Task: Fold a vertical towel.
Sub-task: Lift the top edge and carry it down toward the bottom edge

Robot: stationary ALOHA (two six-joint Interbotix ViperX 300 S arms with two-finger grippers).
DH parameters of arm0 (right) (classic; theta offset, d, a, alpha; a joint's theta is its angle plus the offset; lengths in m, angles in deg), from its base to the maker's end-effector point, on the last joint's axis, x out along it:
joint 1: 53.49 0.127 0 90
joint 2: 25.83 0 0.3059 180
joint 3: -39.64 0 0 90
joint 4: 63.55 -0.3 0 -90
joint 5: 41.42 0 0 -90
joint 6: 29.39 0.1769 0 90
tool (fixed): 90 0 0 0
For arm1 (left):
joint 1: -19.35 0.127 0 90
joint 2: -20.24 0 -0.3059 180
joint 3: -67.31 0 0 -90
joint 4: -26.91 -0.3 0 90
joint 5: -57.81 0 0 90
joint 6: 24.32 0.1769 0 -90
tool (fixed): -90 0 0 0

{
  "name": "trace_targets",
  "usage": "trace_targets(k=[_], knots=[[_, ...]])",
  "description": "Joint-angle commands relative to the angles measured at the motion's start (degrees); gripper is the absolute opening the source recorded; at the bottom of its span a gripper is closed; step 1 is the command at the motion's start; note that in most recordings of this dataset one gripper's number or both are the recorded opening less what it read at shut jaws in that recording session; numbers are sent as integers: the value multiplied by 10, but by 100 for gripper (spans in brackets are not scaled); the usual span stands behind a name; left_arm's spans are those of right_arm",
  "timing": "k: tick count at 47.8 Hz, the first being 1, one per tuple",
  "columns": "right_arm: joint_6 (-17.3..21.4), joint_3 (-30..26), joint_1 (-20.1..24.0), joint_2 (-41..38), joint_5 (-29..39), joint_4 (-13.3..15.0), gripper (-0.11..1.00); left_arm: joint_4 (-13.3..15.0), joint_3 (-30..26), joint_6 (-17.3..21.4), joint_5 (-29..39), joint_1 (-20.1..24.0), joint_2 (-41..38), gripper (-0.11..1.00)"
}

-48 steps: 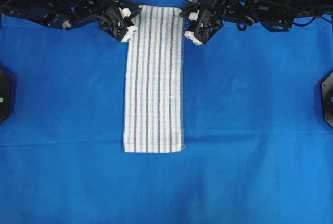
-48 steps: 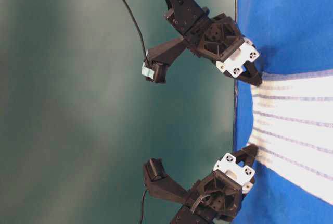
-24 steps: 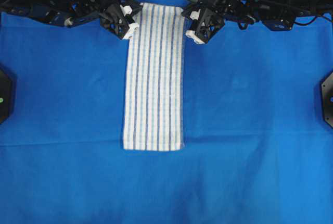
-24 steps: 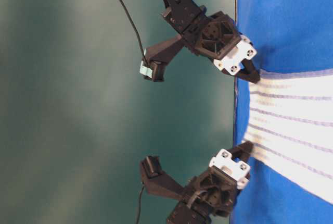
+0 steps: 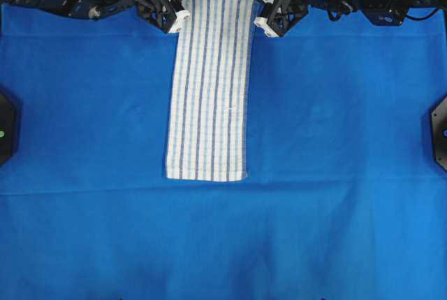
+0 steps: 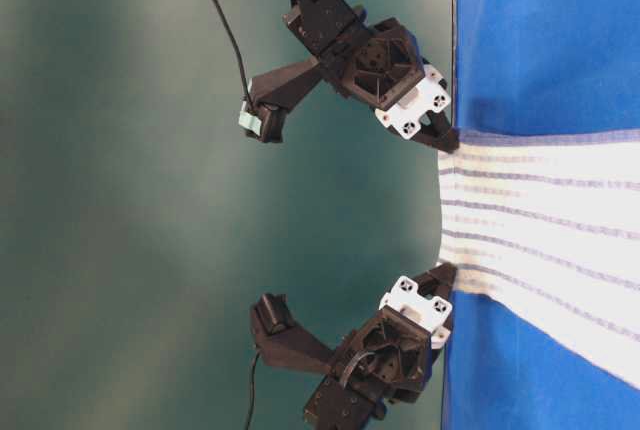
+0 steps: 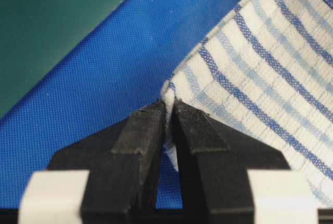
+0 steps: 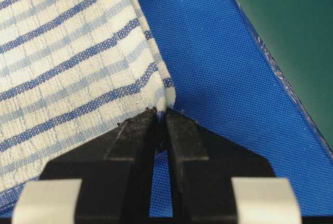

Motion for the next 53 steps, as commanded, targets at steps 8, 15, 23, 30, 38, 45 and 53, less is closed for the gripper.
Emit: trace_targets(k=[8,15,23,30,38,45,53], knots=[[0,-9,-3,40,2,2,8,0,-4,2,21,-4,48,5],[0,-4,4,72,9,2,8,0,4,11,38,-24,93,5],[0,-1,13,108,25,3,8,0,18,31,62,-40,149,5],[0,6,37,141,42,3,8,0,36,33,83,-64,186,5],[4,31,80,172,43,2,8,0,66,33,99,-107,225,5],[9,62,129,196,43,0,8,0,98,33,110,-158,265,5],[18,93,184,214,43,-8,8,-1,135,27,112,-219,289,5]])
